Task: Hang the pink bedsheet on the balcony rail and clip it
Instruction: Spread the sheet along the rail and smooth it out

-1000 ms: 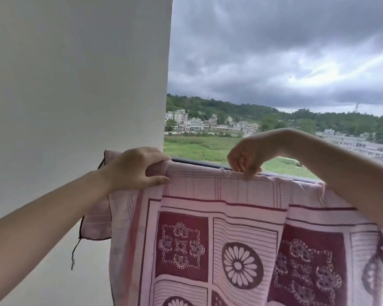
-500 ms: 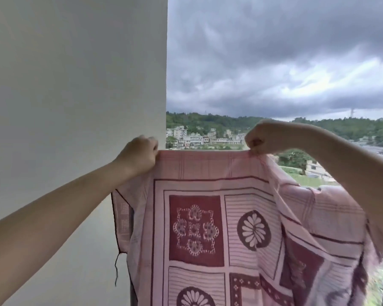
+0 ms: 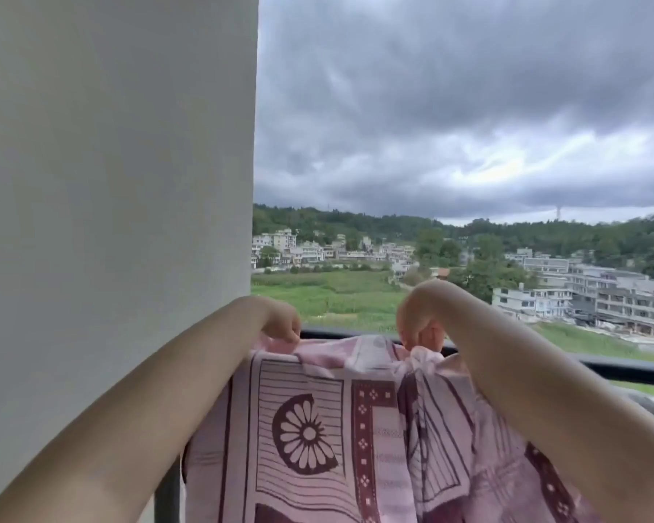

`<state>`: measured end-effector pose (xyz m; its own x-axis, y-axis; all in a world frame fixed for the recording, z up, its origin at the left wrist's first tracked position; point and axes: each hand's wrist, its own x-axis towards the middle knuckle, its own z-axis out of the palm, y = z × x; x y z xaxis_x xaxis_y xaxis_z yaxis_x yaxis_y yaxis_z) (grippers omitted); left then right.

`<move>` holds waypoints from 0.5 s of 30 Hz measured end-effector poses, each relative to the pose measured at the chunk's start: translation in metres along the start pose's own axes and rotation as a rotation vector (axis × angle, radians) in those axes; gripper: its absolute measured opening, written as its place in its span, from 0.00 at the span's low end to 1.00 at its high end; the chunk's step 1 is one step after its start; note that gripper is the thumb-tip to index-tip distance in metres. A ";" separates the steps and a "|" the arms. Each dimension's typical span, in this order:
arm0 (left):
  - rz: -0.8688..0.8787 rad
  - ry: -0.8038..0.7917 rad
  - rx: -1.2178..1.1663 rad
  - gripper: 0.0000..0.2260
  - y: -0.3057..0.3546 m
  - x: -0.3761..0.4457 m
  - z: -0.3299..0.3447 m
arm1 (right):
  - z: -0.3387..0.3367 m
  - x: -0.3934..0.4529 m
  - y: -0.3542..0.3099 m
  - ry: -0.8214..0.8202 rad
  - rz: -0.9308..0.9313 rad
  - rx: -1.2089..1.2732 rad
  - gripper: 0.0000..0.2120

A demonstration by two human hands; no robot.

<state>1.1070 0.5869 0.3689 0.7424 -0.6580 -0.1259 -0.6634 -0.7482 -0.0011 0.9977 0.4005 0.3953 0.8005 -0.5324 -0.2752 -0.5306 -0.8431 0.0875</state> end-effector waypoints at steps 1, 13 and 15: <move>0.012 -0.005 0.004 0.13 -0.003 -0.010 0.004 | 0.004 -0.002 -0.002 -0.124 -0.006 0.048 0.22; 0.425 0.809 -0.010 0.32 -0.039 -0.128 0.078 | 0.017 -0.112 -0.014 0.466 -0.686 0.089 0.13; 0.397 0.899 0.020 0.23 -0.040 -0.127 0.082 | 0.040 -0.131 -0.003 0.503 -0.676 -0.043 0.16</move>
<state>1.0319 0.7073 0.3038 0.2544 -0.6863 0.6814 -0.8753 -0.4630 -0.1396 0.8836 0.4759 0.3924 0.9761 0.1260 0.1771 0.1103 -0.9892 0.0960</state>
